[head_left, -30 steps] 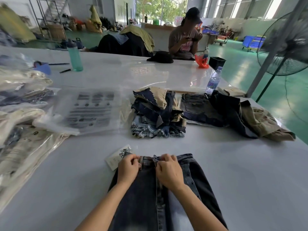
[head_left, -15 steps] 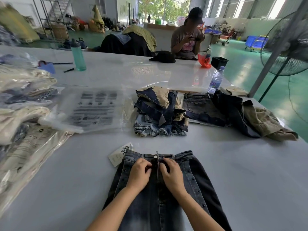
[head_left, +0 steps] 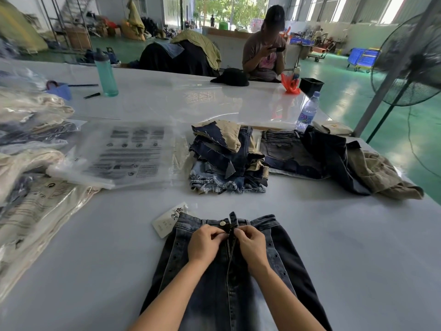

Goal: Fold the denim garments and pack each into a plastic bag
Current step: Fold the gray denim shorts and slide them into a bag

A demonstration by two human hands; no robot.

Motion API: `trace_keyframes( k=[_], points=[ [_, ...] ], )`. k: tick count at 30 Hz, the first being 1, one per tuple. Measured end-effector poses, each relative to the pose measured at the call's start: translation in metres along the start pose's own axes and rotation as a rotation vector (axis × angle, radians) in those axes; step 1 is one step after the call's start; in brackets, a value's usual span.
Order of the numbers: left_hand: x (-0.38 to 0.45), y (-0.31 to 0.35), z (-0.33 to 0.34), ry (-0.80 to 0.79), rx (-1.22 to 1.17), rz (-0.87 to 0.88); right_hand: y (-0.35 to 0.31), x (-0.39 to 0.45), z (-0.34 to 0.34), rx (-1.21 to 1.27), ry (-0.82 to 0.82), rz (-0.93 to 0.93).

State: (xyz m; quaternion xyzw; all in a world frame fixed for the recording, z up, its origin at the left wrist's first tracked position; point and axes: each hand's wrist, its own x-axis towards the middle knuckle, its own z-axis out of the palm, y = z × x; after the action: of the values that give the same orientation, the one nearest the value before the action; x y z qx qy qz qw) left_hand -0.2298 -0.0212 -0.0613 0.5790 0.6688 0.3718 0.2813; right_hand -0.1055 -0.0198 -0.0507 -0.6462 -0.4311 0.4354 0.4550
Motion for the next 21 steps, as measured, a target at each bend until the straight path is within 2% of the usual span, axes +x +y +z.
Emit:
trace_keyframes(
  k=[5,7,10,13,14,16,18,21],
  points=[
    [0.002,0.007,0.003,0.033,0.034,-0.09,0.006,0.001,-0.001,0.049,-0.001,-0.029],
    [0.001,0.006,0.004,0.04,0.053,-0.061,0.008,0.001,-0.001,-0.007,-0.011,-0.059],
    [-0.01,-0.005,0.002,0.022,0.086,0.151,0.01,0.003,0.0,-0.094,-0.015,-0.095],
    [-0.02,-0.016,0.001,-0.033,0.275,0.473,0.01,0.005,0.003,-0.155,0.016,-0.1],
    [-0.021,-0.017,0.0,-0.058,0.304,0.514,0.009,0.004,0.004,-0.174,0.023,-0.098],
    [-0.02,-0.019,-0.002,-0.116,0.295,0.497,0.008,0.001,0.006,-0.223,0.022,-0.119],
    [-0.017,-0.02,-0.004,-0.133,0.19,0.425,0.007,-0.001,0.007,-0.431,-0.047,-0.23],
    [-0.013,-0.02,-0.007,0.022,-0.046,0.198,0.007,-0.004,0.01,-0.839,-0.256,-0.421]
  ],
)
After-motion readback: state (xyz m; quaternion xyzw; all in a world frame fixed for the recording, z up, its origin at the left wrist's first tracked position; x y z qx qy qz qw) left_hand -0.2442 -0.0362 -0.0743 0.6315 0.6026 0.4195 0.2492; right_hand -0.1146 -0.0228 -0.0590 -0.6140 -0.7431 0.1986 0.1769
